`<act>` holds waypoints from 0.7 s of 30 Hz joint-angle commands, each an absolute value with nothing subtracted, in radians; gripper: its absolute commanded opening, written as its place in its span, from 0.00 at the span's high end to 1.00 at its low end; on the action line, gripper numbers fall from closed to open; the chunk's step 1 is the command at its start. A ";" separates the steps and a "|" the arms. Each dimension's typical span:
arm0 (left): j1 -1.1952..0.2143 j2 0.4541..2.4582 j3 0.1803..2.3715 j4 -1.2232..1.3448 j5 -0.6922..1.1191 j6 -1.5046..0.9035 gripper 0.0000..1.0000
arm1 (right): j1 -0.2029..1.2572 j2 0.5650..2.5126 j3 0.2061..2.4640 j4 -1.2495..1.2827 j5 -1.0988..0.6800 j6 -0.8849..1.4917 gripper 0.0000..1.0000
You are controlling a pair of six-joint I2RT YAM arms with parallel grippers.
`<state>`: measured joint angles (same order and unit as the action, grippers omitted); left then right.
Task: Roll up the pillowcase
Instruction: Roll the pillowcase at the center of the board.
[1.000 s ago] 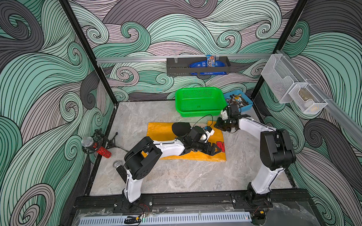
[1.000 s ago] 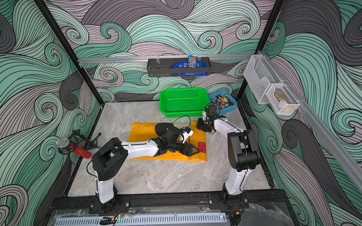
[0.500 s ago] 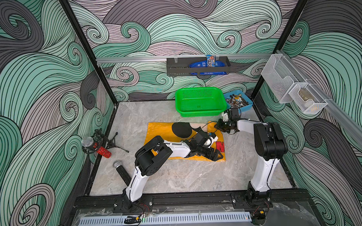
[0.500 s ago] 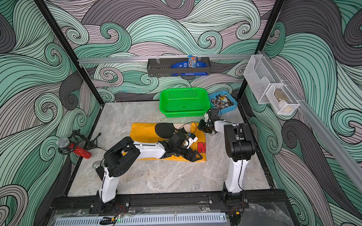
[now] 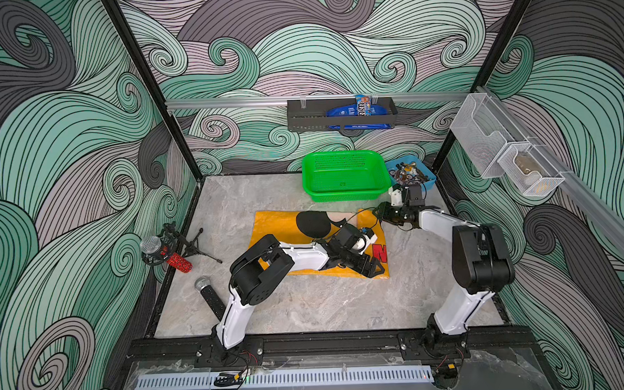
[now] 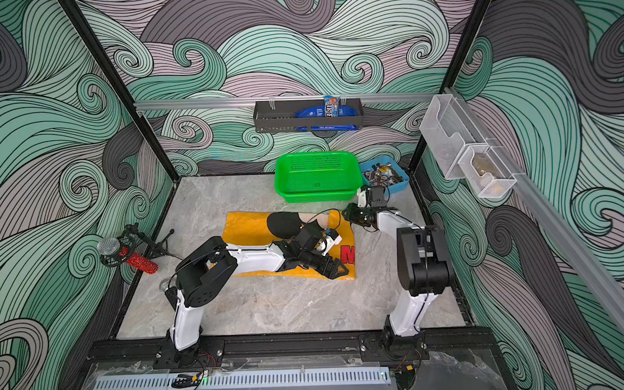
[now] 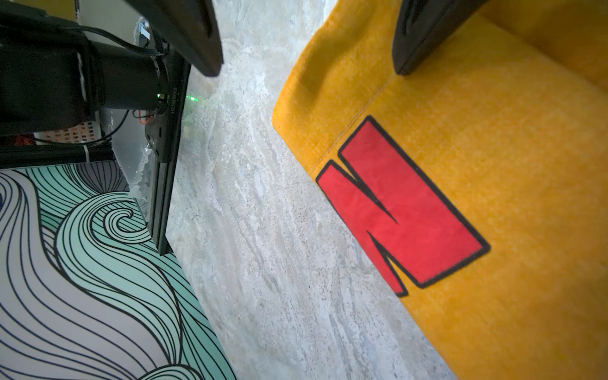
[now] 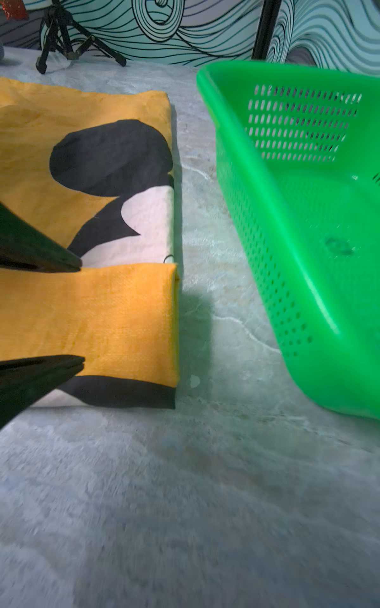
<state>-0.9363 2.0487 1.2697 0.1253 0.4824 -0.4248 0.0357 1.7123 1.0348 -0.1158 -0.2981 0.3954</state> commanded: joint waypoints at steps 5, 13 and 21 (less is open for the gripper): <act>-0.900 1.960 1.332 0.052 0.442 -0.374 0.15 | 0.008 1.536 0.818 -0.271 -0.298 0.308 0.41; -0.833 1.871 1.252 0.043 0.414 -0.341 0.13 | -0.008 1.563 0.789 -0.308 -0.313 0.252 0.41; -0.756 1.773 1.126 0.069 0.413 -0.343 0.11 | 0.000 1.669 0.826 -0.287 -0.345 0.246 0.47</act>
<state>-0.7761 1.8164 1.1454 0.0662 0.4244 -0.3649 -0.0051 1.6367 0.8124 -0.2893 -0.3176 0.2626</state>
